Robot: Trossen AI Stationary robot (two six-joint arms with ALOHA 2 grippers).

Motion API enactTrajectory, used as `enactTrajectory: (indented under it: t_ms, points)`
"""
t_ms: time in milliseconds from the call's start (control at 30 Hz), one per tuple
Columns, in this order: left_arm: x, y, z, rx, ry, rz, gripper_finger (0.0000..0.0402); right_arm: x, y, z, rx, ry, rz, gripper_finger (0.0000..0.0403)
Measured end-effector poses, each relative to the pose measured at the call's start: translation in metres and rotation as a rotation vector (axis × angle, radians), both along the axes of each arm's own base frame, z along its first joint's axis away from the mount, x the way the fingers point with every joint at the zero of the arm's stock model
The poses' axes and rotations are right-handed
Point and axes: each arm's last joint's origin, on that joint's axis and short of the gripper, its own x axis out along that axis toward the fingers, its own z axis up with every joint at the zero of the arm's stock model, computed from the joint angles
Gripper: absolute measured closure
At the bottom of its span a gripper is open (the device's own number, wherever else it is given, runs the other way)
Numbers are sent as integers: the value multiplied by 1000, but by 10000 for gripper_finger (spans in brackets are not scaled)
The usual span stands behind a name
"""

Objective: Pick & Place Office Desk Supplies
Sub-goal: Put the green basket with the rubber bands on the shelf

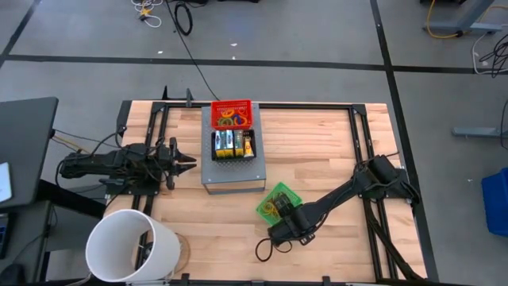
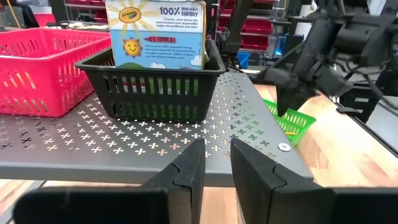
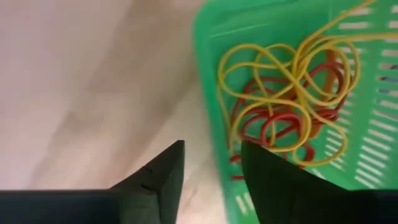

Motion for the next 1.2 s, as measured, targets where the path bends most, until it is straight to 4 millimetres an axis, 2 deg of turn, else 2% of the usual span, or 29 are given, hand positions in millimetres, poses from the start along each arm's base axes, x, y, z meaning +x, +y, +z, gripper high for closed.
enactTrajectory:
  t_ms: [167, 367, 533, 700, 900, 1033, 1200]
  points:
    - [0, 0, 0, 4, -3, -1, 318, 4, 0, -17, -82, 15, 31, 265]
    - [0, 0, 0, 8, -1, -1, 318, 4, 0, -22, -121, 12, 45, 388]
    - [0, 0, 0, 13, -1, -1, 318, 4, 6, -12, -53, 13, -54, 398]
    - [0, 0, 0, 13, 0, -1, 318, 12, 18, 16, 10, -29, -107, 399]
    - [0, 0, 0, 12, 1, -1, 318, 25, 29, 74, 85, -137, -124, 401]
    - [0, 0, 0, 11, 1, -1, 318, 34, 19, 111, 113, -212, -149, 401]
    - [0, 0, 0, 11, 1, -1, 318, 44, -8, 132, 105, -216, -168, 402]
